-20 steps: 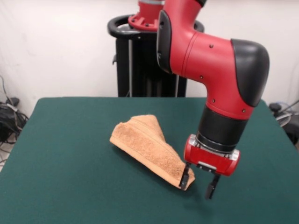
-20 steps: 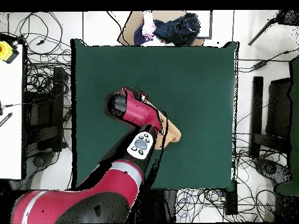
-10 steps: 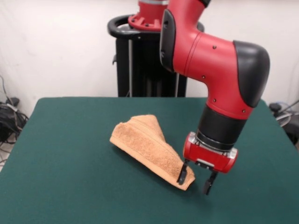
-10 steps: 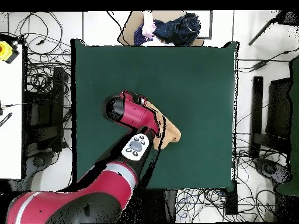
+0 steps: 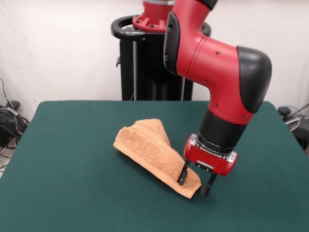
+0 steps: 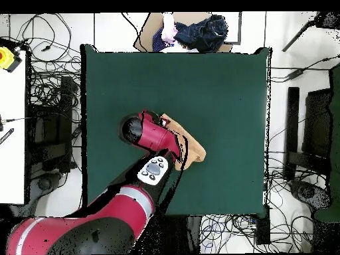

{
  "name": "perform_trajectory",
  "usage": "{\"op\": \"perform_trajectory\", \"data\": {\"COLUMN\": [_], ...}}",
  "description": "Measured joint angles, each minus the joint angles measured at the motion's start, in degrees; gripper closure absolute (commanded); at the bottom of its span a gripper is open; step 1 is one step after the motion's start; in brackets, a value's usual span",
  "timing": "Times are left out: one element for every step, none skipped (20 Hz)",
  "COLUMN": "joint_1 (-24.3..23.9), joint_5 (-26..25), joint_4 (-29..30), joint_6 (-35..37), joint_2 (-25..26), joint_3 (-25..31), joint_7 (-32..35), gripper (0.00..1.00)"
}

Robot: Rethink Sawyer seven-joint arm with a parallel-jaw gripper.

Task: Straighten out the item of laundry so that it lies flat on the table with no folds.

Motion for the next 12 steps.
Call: {"op": "perform_trajectory", "data": {"joint_1": [0.00,0.00,0.00,-0.03,-0.05,-0.08,-0.13,-0.15,-0.18,-0.17,-0.17,-0.17], "joint_5": [0.01,0.01,0.01,0.02,0.02,0.02,0.02,0.02,0.02,0.01,0.01,0.02], "joint_4": [0.14,0.28,0.33,0.34,0.34,0.35,0.35,0.34,0.35,0.37,0.37,0.37], "joint_6": [-0.01,-0.01,-0.01,-0.10,-0.18,-0.26,-0.54,-0.67,-0.98,-1.48,-1.57,-1.58], "joint_2": [0.17,0.34,0.44,0.63,0.81,0.99,1.16,1.22,1.28,1.31,1.33,1.33], "joint_3": [0.00,0.00,0.00,0.00,0.01,0.01,0.01,0.01,0.01,0.01,0.01,0.01], "joint_7": [0.22,0.45,0.56,0.62,0.68,0.75,0.75,0.75,0.75,0.75,0.75,0.75], "gripper": [0.00,0.00,0.00,0.00,0.00,0.00,0.00,0.00,0.00,0.00,0.00,0.00]}}
